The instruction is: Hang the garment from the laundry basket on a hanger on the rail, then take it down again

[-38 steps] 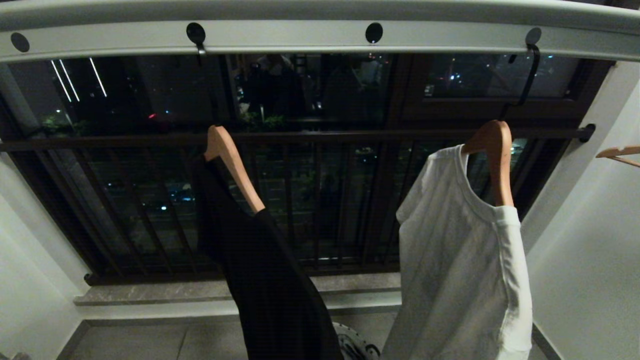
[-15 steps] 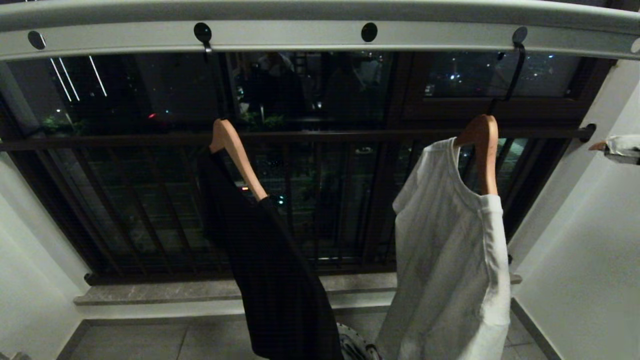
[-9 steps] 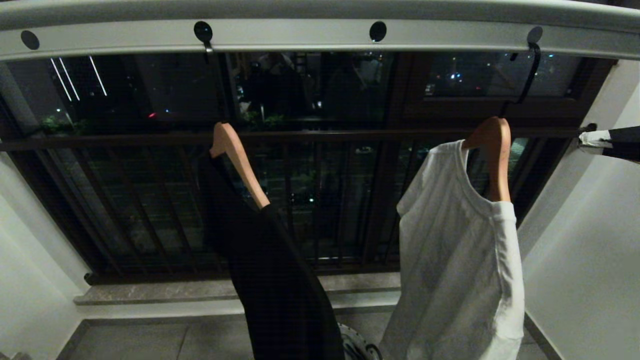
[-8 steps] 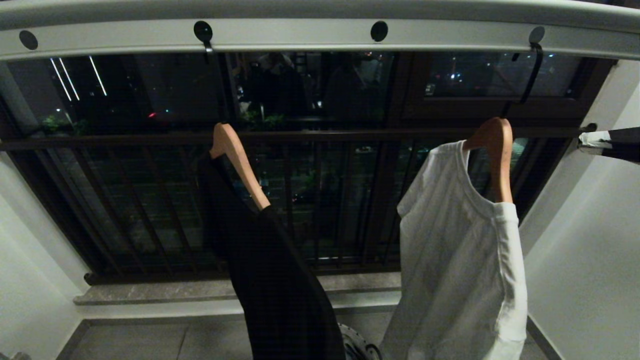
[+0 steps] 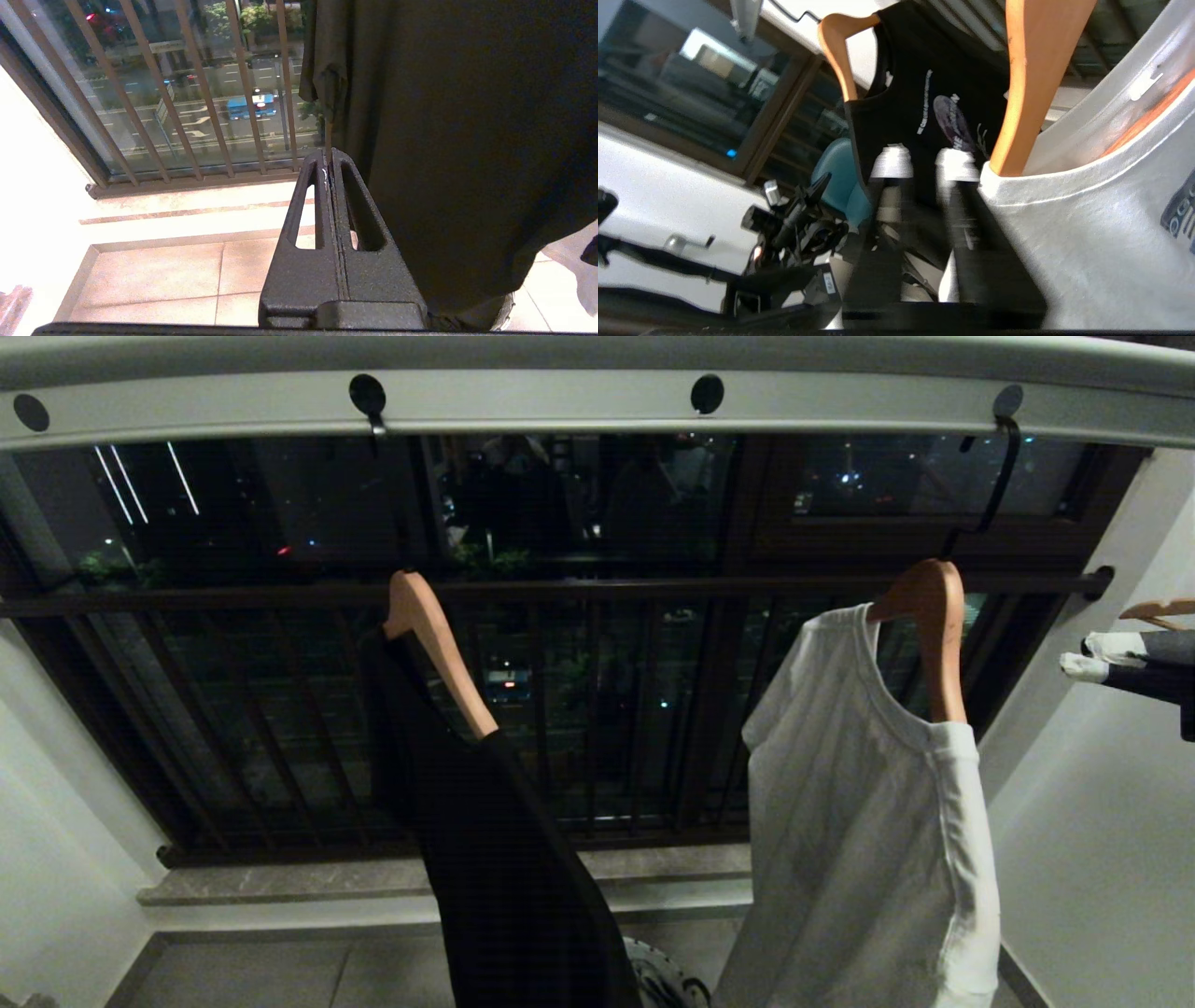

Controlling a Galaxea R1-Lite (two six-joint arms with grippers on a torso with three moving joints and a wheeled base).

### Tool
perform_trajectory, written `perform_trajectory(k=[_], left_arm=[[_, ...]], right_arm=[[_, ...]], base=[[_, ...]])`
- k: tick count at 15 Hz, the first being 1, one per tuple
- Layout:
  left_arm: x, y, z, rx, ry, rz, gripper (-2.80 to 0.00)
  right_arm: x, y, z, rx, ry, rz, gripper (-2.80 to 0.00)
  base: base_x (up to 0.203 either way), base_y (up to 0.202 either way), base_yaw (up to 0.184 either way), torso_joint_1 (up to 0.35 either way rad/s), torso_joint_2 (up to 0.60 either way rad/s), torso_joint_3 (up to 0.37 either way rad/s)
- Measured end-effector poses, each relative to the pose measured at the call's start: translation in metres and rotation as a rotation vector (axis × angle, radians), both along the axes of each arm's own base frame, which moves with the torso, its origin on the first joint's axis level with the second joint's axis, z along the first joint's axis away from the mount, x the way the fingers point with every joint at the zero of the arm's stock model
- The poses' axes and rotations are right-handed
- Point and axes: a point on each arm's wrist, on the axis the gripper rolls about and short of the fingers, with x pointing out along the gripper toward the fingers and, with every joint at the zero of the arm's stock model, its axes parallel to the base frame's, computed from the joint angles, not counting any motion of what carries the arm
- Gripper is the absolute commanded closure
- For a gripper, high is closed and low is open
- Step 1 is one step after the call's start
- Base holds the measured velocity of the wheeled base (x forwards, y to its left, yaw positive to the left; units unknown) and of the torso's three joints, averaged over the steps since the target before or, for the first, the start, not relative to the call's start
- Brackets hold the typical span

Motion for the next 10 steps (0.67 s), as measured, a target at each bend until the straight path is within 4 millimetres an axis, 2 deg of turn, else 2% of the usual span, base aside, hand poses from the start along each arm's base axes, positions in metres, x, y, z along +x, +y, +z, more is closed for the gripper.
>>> perform_trajectory(k=[7, 10], left_arm=[[0.000, 0.000, 0.000, 0.000, 0.000, -0.001, 0.00], [0.000, 0.000, 0.000, 0.000, 0.000, -0.001, 0.00]], right_arm=[[0.030, -0.010, -0.014, -0.009, -0.070, 0.054, -2.80], [0.051, -0.004, -0.023, -0.008, -0.073, 0.111, -2.80]], base=[[0.000, 0.000, 0.000, 0.000, 0.00, 0.000], [0.000, 0.000, 0.000, 0.000, 0.00, 0.000]])
